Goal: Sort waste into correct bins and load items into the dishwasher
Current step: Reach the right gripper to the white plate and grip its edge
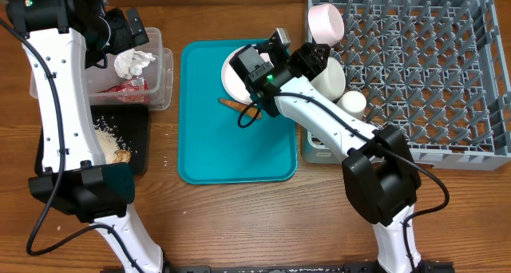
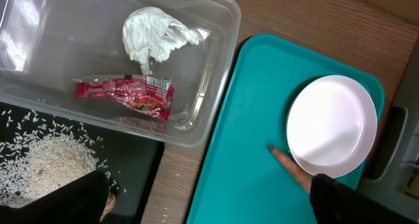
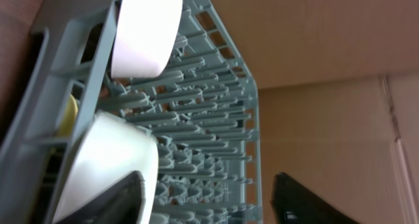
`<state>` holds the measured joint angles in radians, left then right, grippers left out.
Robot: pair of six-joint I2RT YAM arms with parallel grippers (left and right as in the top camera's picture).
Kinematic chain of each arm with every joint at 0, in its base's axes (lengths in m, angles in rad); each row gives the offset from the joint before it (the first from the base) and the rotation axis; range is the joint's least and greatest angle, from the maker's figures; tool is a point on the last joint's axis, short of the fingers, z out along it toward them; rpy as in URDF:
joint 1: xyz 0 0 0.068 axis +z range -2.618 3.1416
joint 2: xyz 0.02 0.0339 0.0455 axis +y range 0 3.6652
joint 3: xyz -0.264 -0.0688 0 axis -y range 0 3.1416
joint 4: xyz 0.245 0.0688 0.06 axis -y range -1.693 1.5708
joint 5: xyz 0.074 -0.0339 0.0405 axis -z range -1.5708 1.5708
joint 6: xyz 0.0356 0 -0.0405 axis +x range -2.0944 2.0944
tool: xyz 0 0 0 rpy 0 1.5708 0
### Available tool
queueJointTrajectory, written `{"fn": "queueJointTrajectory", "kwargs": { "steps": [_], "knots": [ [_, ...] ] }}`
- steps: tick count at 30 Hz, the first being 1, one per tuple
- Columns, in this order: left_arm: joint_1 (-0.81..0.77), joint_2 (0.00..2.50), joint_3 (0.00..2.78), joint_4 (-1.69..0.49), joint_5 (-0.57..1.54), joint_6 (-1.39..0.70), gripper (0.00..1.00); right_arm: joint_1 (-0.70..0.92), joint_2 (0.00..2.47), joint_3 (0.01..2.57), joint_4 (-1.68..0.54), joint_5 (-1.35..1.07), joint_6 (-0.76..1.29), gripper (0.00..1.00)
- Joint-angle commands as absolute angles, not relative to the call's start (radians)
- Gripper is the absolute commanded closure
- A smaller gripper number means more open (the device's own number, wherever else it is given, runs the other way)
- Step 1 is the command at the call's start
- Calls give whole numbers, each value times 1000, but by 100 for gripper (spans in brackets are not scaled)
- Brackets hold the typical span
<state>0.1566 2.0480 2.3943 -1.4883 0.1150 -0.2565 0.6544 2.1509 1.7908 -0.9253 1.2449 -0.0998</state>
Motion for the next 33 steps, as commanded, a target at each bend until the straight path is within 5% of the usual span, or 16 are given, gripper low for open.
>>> {"fn": "queueJointTrajectory", "kwargs": {
  "steps": [1, 5, 14, 22, 33],
  "knots": [
    [149, 2048, 2407, -1487, 107, -266, 0, 660, 2148, 1811, -888, 1253, -78, 16],
    [149, 2048, 2407, -1487, 107, -266, 0, 661, 2121, 1888, -881, 1066, -70, 7],
    [149, 2048, 2407, -1487, 107, -266, 0, 645, 2089, 2004, -988, -59, -68, 0],
    [149, 2048, 2407, -1487, 107, -266, 0, 627, 2089, 1993, -1024, -121, 20, 0],
    [149, 2048, 2407, -1487, 107, -266, 0, 627, 2089, 1780, -809, -117, 55, 19]
  ]
}}
